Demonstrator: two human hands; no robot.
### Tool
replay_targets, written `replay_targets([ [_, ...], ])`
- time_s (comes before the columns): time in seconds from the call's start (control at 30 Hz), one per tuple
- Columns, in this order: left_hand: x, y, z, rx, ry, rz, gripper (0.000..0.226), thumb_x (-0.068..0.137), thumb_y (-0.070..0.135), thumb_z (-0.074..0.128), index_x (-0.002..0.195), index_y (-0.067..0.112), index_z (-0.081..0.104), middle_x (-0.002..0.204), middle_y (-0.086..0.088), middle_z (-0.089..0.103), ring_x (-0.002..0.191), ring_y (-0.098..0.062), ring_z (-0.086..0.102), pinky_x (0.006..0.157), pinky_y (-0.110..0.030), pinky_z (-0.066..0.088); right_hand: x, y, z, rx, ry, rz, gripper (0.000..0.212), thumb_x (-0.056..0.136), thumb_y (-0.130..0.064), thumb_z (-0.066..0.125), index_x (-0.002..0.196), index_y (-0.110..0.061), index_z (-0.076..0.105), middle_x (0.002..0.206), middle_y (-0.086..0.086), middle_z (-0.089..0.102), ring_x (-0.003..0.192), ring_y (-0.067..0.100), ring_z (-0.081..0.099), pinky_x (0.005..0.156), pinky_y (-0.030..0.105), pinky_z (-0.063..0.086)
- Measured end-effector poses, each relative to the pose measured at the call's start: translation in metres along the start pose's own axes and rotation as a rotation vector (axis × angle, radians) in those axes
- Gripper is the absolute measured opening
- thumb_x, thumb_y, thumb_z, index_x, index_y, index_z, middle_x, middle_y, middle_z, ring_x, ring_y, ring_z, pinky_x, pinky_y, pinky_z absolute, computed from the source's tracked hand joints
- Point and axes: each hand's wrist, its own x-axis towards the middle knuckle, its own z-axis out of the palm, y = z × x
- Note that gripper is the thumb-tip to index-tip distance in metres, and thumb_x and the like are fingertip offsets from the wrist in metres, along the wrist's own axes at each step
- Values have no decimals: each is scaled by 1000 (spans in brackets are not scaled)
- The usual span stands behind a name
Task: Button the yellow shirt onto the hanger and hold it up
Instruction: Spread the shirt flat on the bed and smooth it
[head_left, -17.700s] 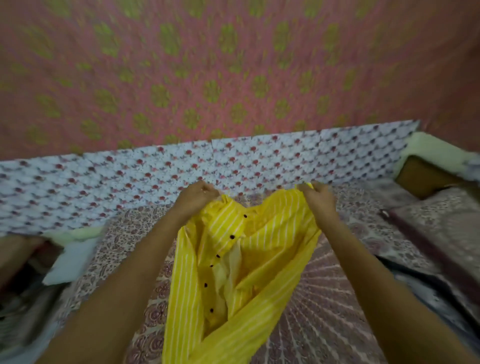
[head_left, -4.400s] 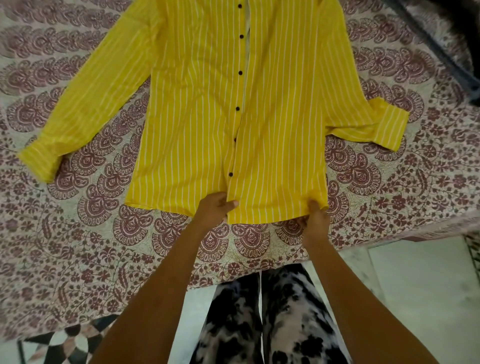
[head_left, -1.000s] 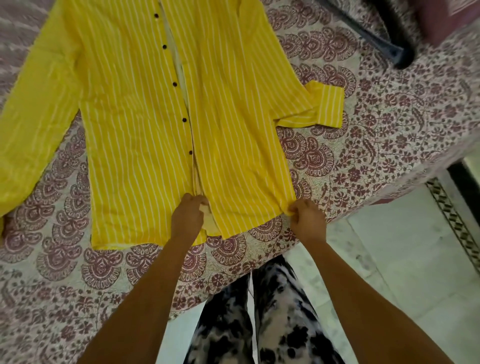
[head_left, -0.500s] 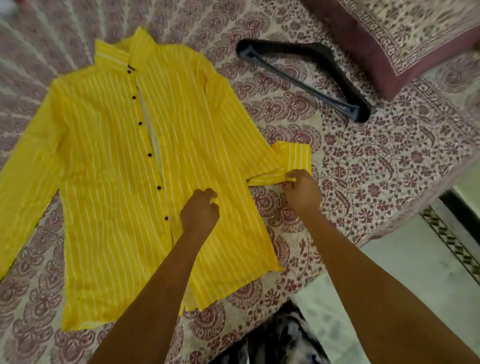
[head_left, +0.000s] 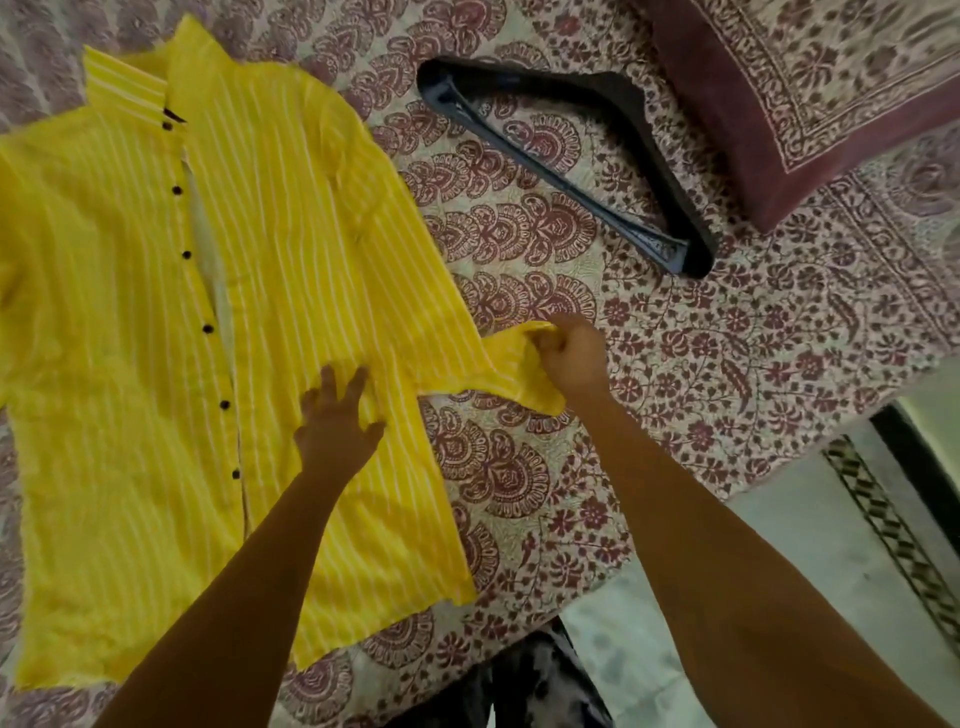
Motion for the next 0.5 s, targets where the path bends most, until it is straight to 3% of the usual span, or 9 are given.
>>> replay_targets([
  [0.1, 1, -1, -1, -11, -7, 8, 79, 82, 31, 66, 146, 26, 21, 157, -18, 9, 138, -45, 18, 105, -59, 29, -19, 24, -16, 61, 113, 62, 40, 82, -28, 44, 92, 6, 62, 94, 28, 60, 83, 32, 56, 65, 25, 28],
  [0.17, 0, 0, -3, -11, -13, 9, 80, 81, 32, 67, 147, 26, 21, 157, -18, 10, 138, -45, 19, 106, -57, 29, -37, 41, -19, 192, 227, 163, 46, 79, -31, 44, 99, 8, 60, 96, 25, 60, 82, 26, 53, 70, 30, 39],
  [0.27, -1, 2, -6, -8, -23, 1, 82, 80, 32, 67, 147, 24, 20, 157, -17, 10, 138, -43, 20, 106, -55, 29, -54, 65, -35, 349, 540, 376, 46, 76, -34, 47, 91, 7, 61, 87, 17, 54, 85, 24, 52, 77, 41, 50],
  [0.33, -1, 3, -8, 14, -27, 14, 82, 81, 31, 66, 147, 23, 19, 157, -18, 9, 138, -43, 19, 106, -55, 30, -65, 83, -52, 359, 557, 370, 42, 72, -38, 45, 79, 0, 60, 74, 16, 51, 73, 23, 49, 62, 33, 40],
  [0.4, -2, 6, -11, 20, -50, 5, 81, 82, 30, 65, 148, 24, 17, 157, -16, 6, 139, -42, 17, 105, -57, 31, -77, 94, -63, 361, 511, 315, 41, 69, -46, 43, 70, -6, 51, 62, 11, 43, 62, 19, 41, 58, 30, 28],
  [0.5, -5, 11, -13, 19, -79, -36, 80, 85, 29, 62, 148, 28, 12, 159, -9, 0, 140, -40, 13, 97, -63, 35, -94, 101, -67, 277, 390, 301, 48, 65, -53, 49, 71, -6, 48, 62, 10, 44, 59, 21, 40, 53, 30, 21],
])
